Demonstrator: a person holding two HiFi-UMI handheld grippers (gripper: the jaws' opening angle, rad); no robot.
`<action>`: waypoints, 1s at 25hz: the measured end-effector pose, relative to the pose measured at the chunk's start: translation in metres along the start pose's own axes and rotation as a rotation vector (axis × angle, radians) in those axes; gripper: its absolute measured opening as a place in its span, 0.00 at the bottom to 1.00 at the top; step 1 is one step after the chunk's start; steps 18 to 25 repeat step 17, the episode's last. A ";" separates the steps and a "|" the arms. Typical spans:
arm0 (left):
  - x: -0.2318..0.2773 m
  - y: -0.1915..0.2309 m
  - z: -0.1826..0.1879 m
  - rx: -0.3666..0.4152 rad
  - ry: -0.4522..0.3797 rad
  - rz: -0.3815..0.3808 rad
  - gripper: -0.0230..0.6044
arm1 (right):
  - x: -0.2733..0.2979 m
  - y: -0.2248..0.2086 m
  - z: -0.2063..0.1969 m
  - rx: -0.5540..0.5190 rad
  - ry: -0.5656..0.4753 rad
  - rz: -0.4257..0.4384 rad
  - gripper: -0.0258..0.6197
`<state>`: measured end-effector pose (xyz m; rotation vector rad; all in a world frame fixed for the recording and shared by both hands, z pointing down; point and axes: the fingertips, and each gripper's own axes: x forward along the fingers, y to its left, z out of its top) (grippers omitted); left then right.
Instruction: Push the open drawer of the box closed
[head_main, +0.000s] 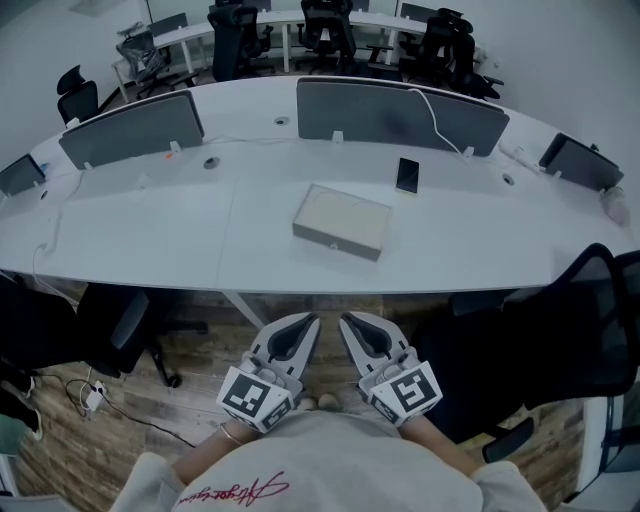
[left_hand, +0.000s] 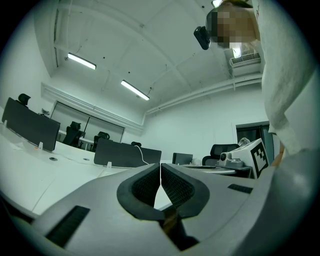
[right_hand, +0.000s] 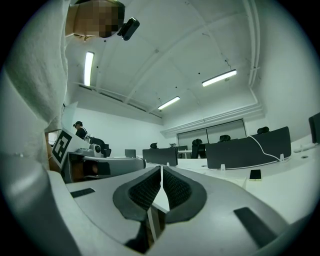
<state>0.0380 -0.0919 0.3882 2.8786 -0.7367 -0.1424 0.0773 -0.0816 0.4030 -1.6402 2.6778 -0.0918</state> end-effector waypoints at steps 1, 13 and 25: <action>0.000 0.000 -0.001 -0.001 0.001 0.001 0.07 | 0.000 0.000 -0.001 0.000 0.003 0.000 0.08; 0.002 -0.002 0.000 -0.004 -0.003 -0.006 0.07 | 0.000 0.003 -0.004 0.008 0.012 0.012 0.08; 0.003 -0.004 0.001 -0.007 -0.001 -0.004 0.07 | -0.002 0.001 -0.004 0.006 0.016 0.005 0.08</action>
